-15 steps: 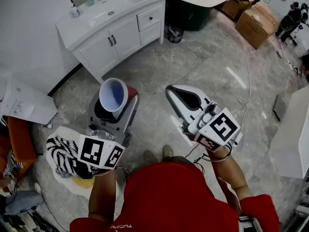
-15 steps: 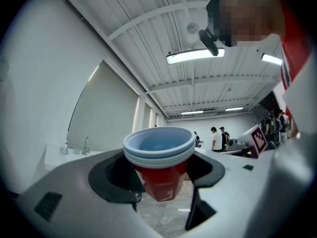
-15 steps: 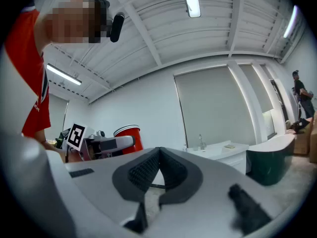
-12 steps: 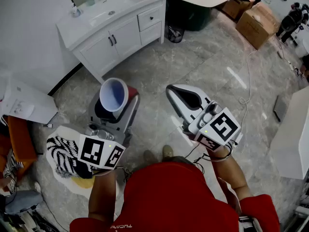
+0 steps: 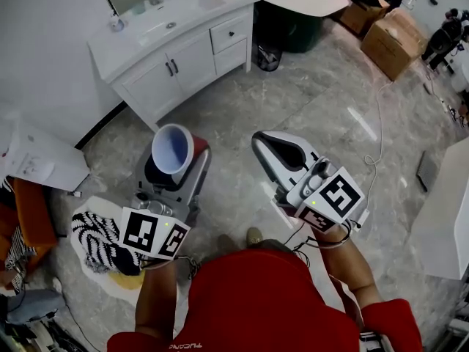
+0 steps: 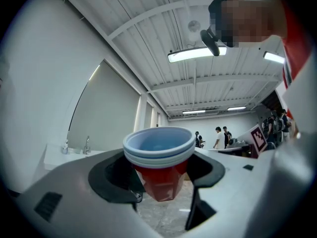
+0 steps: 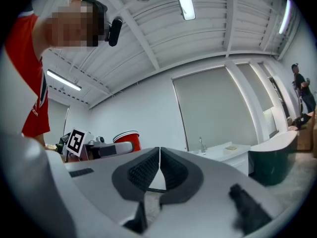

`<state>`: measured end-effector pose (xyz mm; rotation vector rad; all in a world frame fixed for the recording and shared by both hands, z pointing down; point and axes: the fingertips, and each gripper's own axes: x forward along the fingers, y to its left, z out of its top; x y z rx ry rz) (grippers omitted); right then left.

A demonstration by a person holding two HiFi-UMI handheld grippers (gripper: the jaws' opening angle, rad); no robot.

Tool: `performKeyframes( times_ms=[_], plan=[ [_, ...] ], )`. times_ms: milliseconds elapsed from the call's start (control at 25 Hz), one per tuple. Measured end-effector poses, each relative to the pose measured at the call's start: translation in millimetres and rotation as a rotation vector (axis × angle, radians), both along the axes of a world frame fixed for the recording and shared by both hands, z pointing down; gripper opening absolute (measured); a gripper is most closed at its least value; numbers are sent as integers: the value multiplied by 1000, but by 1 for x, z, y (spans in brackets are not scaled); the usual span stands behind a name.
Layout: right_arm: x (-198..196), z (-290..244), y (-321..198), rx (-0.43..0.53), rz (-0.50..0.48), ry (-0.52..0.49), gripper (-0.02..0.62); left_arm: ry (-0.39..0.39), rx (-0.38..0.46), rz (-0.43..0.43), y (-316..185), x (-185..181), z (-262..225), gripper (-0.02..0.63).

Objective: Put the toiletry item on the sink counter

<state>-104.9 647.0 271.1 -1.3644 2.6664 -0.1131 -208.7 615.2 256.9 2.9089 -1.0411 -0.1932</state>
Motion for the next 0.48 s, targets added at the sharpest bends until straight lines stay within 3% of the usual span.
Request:
performKeyframes(
  times_ms=[480],
  plan=[
    [39,-7,-35,32,-36,49,31,-2,6,-46,-28,41,0,324]
  ],
)
